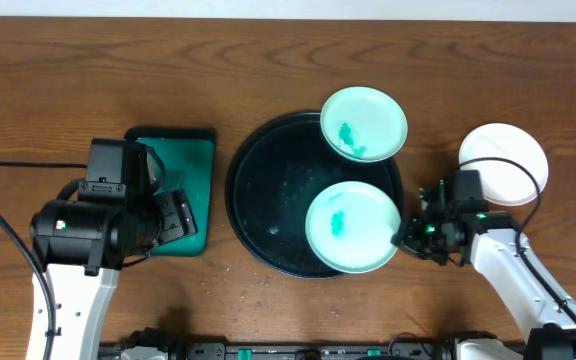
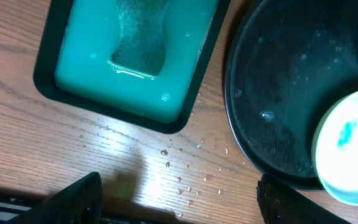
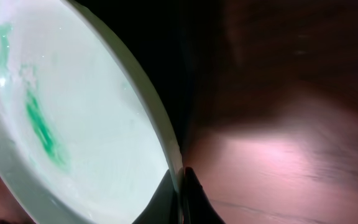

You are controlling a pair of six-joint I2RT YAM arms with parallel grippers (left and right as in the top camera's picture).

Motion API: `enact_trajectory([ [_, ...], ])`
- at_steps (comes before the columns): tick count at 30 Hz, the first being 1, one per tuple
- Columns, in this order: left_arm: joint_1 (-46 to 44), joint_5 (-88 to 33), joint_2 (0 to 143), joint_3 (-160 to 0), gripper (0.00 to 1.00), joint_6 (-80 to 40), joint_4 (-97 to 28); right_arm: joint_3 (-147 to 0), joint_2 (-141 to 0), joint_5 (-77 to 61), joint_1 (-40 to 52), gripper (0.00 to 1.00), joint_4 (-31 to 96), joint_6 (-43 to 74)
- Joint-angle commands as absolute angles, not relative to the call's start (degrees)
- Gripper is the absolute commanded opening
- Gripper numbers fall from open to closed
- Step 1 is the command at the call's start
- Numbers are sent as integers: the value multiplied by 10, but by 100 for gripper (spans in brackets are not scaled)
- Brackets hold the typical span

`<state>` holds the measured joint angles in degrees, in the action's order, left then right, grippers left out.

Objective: Clean dirty plates on tray and stack at the side
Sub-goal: 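Grasp the rim of the lower mint-green plate on the tray with the right gripper, then move the left gripper down into the green basin toward the sponge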

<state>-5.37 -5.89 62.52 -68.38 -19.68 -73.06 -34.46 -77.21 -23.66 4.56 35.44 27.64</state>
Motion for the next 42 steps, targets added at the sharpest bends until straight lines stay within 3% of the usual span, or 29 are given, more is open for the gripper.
enact_trajectory([
  [1, -56, -60, 624, -686, 80, -202, -731, -344, -773, -247, 82, 1, 337, 269],
  [11, -56, -60, 625, -686, 80, -202, -731, -344, -792, -230, 128, 1, 222, 343],
  [26, -56, -60, 625, -686, 79, -200, -730, -344, -967, -260, 177, 1, 85, 368],
  [27, -56, -60, 625, -686, 72, -192, -730, -344, -968, -260, 177, 1, 83, 368],
  [30, -55, -41, 628, -686, 36, -176, -729, -345, -966, -260, 177, 1, 80, 368],
  [32, -55, -16, 637, -686, 23, -176, -731, -345, -966, -264, 177, 1, 81, 361],
  [34, -55, 13, 652, -684, 23, -183, -730, -345, -966, -270, 177, 1, 82, 350],
  [36, -55, 18, 676, -684, 30, -187, -723, -345, -966, -273, 177, 1, 82, 341],
  [42, -55, 29, 778, -684, 39, -213, -670, -348, -966, -268, 177, 1, 83, 315],
])
